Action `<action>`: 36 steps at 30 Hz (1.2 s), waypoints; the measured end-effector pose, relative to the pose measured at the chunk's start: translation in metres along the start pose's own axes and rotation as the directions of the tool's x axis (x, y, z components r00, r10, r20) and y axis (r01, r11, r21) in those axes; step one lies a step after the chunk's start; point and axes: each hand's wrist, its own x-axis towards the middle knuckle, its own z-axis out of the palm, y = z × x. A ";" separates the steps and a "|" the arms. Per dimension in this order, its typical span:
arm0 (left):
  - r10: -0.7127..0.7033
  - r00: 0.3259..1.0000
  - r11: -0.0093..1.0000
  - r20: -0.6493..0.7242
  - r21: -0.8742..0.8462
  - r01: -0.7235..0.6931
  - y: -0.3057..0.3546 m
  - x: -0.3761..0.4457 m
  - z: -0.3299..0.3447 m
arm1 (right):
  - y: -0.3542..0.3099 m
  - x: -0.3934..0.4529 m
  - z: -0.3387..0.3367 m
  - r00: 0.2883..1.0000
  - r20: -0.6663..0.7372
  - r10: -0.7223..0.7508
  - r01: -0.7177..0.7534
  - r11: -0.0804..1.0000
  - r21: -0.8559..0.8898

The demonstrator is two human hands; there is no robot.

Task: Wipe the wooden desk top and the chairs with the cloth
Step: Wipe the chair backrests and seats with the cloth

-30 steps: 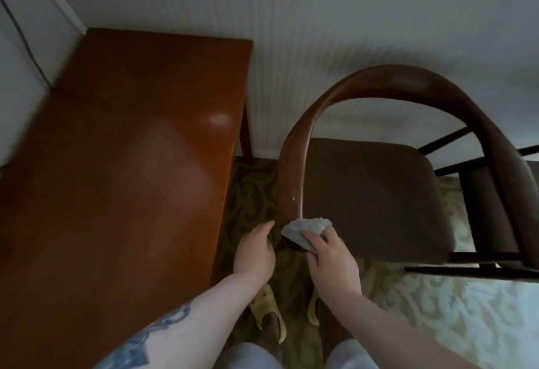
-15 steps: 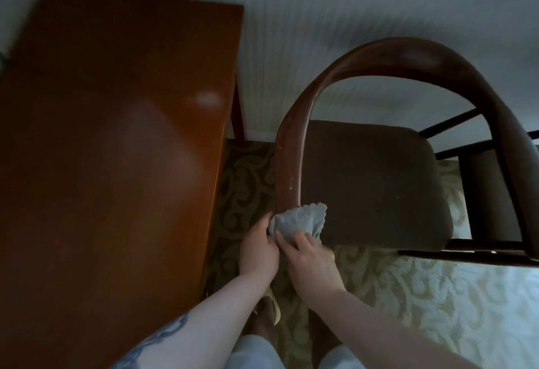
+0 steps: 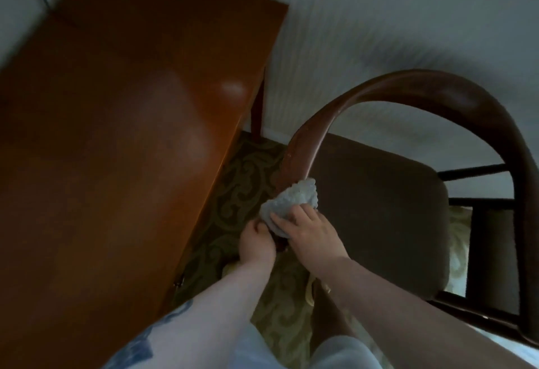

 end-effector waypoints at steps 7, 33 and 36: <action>-0.314 0.920 0.919 -0.234 -0.320 0.232 0.023 0.009 0.039 | 0.027 -0.002 -0.001 0.976 0.040 -0.214 0.207 0.969 0.132; -0.341 0.620 0.931 -0.707 -0.160 0.329 0.021 0.027 0.067 | 0.073 0.072 -0.016 0.982 0.018 -0.189 0.189 0.982 0.023; -0.220 0.709 0.960 -0.670 -0.021 0.278 0.023 0.021 0.066 | 0.068 0.060 -0.015 0.910 0.124 -0.396 0.391 0.918 0.069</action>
